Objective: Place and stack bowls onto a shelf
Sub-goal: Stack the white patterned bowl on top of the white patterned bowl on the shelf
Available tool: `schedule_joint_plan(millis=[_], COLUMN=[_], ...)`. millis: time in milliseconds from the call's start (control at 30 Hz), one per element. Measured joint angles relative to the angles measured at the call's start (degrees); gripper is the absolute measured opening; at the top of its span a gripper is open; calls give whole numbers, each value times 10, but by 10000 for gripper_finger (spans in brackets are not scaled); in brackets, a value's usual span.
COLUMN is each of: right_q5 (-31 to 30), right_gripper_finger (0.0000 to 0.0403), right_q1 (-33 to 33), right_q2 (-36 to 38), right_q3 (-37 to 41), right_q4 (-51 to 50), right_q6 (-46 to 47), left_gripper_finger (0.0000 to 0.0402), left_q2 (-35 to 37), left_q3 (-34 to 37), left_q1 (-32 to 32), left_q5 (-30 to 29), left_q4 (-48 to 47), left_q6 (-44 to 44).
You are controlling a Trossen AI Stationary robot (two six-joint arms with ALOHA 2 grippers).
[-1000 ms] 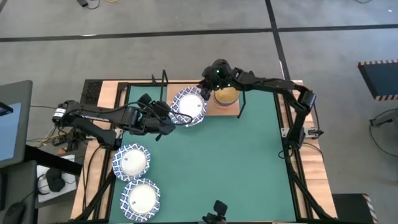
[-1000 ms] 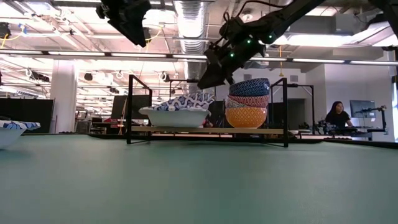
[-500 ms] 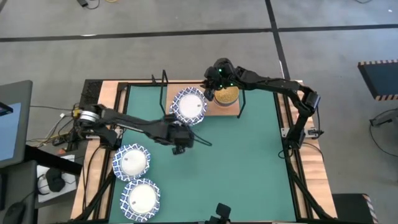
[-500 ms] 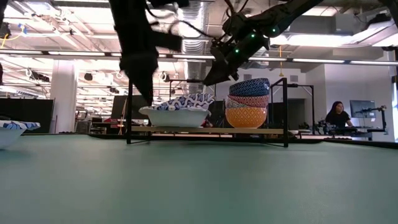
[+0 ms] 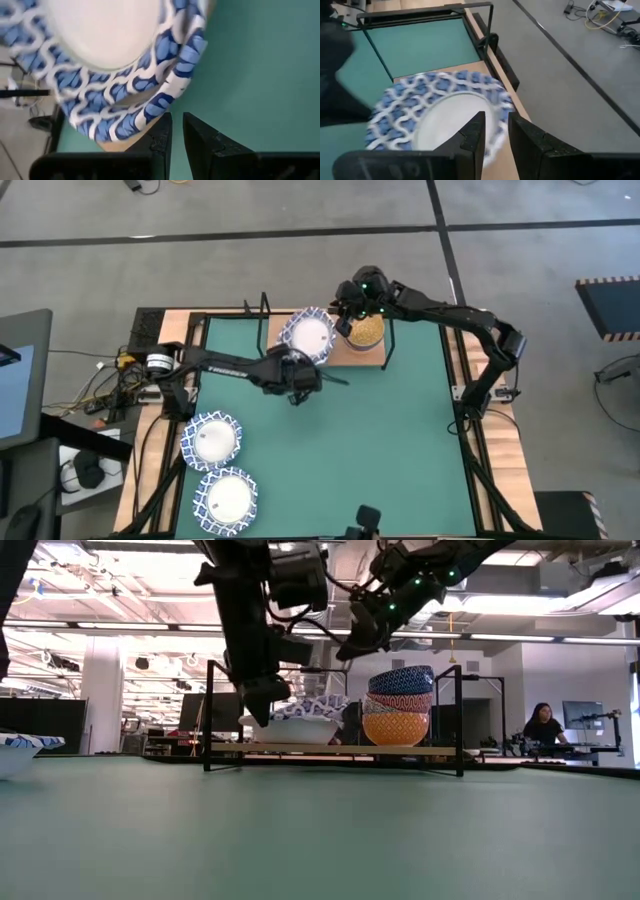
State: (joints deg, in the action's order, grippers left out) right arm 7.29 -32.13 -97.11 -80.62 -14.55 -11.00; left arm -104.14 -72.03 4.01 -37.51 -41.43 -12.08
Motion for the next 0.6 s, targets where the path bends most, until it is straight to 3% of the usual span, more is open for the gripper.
schedule_joint_plan(millis=[133, 333, 600], right_q5=[-2, -71, 38], right_gripper_finger=[108, 107, 92], right_q1=[-9, -40, -77], right_q2=[5, -15, -88], right_q3=[0, 0, -13], right_q4=[-1, 42, 82], right_q6=[-26, -145, -145], left_gripper_finger=[35, 35, 35], left_q2=[0, 0, 32], left_q3=[0, -26, -91], left_q1=[29, 13, -25], left_q5=[18, -2, -94], left_q4=[-9, -113, -259], left_q6=[-6, -46, -86])
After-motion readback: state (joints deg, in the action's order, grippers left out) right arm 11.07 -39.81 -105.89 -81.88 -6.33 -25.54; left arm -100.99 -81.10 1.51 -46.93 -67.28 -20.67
